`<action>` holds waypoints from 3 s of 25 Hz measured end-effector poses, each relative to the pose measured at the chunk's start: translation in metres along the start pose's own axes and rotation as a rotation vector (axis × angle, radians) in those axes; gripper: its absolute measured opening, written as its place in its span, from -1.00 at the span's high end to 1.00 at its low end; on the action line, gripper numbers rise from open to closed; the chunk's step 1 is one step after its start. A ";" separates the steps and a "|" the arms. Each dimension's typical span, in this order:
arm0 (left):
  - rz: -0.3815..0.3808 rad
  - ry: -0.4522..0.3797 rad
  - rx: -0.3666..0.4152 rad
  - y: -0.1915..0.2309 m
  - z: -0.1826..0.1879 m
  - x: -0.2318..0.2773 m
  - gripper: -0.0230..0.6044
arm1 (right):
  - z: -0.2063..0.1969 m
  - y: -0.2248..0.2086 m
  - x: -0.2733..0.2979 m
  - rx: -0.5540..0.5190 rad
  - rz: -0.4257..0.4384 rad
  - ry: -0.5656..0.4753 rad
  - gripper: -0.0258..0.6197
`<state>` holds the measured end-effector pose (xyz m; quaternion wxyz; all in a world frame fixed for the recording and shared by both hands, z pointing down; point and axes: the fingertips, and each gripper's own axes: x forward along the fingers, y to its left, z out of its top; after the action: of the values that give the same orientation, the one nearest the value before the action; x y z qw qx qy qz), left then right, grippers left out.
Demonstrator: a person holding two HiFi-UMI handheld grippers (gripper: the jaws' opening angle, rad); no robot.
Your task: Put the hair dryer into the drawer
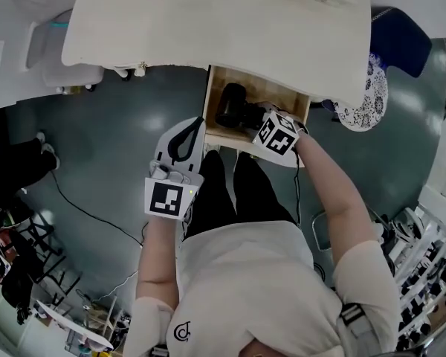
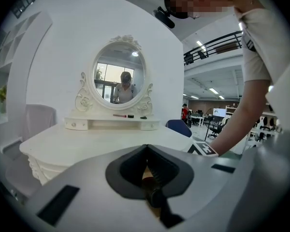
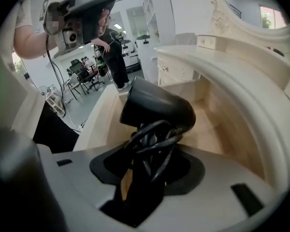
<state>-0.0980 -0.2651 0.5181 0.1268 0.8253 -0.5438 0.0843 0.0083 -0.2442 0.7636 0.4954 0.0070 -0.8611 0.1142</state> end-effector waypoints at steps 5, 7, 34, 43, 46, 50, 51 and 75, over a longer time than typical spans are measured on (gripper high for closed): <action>-0.002 0.040 -0.008 0.004 -0.015 0.001 0.89 | -0.009 -0.008 0.017 -0.096 -0.043 0.042 0.30; -0.010 0.033 -0.013 0.001 -0.016 0.002 0.89 | -0.009 -0.011 0.022 -0.134 -0.062 0.046 0.30; -0.101 -0.084 -0.001 -0.016 0.038 0.004 0.89 | 0.058 -0.023 -0.073 0.066 -0.192 -0.145 0.56; -0.135 -0.152 0.084 -0.017 0.091 0.008 0.89 | 0.115 -0.047 -0.186 0.227 -0.430 -0.474 0.90; -0.154 -0.171 0.101 -0.015 0.107 0.006 0.89 | 0.127 -0.042 -0.211 0.248 -0.472 -0.543 0.90; -0.158 -0.162 0.104 -0.001 0.116 0.004 0.89 | 0.157 -0.035 -0.263 0.243 -0.589 -0.721 0.90; -0.152 -0.166 0.103 0.004 0.121 0.004 0.89 | 0.163 -0.034 -0.274 0.239 -0.624 -0.756 0.90; -0.163 -0.260 0.186 0.003 0.224 -0.002 0.89 | 0.192 -0.012 -0.425 0.220 -0.911 -1.069 0.91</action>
<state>-0.1012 -0.3323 0.3041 -0.0152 0.8787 -0.4769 0.0162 0.0632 -0.3382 0.3096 -0.0003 0.4716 -0.8810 -0.0370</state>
